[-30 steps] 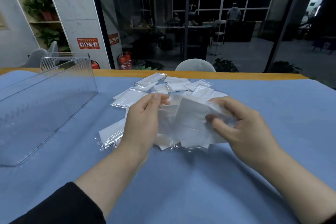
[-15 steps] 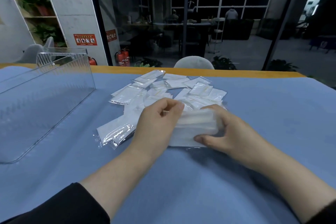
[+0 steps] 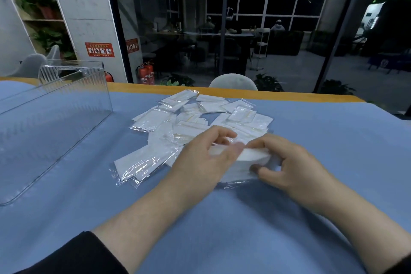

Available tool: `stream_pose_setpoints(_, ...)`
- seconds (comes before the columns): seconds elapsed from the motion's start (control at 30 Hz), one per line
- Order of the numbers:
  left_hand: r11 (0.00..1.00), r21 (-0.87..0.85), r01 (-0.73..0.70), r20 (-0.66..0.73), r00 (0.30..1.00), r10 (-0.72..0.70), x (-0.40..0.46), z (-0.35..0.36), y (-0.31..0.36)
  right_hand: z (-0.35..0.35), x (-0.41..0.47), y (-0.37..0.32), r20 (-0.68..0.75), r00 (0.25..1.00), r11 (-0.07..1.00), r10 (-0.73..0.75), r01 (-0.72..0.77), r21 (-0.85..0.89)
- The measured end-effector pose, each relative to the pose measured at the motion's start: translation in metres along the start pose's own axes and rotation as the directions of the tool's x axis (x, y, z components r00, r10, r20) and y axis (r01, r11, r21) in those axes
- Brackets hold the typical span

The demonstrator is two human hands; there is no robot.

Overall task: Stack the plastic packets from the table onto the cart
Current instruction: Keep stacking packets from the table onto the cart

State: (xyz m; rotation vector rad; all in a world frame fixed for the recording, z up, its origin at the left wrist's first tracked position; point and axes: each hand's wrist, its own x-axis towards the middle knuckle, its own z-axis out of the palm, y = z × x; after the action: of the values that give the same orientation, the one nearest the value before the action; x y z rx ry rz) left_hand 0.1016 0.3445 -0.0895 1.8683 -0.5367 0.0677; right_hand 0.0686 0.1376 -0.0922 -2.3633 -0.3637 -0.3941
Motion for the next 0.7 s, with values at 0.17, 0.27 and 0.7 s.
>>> stream_pose_setpoints(0.17, 0.965, 0.263, -0.003, 0.158, 0.987, -0.040, 0.004, -0.025, 0.000, 0.002, 0.004, -0.005, -0.037, 0.997, 0.998, -0.063, 0.063, 0.014)
stream_pose_setpoints(0.27, 0.958, 0.286, 0.012, 0.066, 0.997, -0.032, 0.009, -0.032, 0.001, -0.002, 0.010, -0.009, -0.044, 0.999, 0.989, 0.027, -0.020, 0.144)
stream_pose_setpoints(0.7, 0.939, 0.324, 0.117, -0.271, 0.962, -0.027, 0.029, -0.080, -0.013, 0.009, 0.053, -0.004, 0.181, 0.832, 0.798, 0.525, -0.407, -0.445)
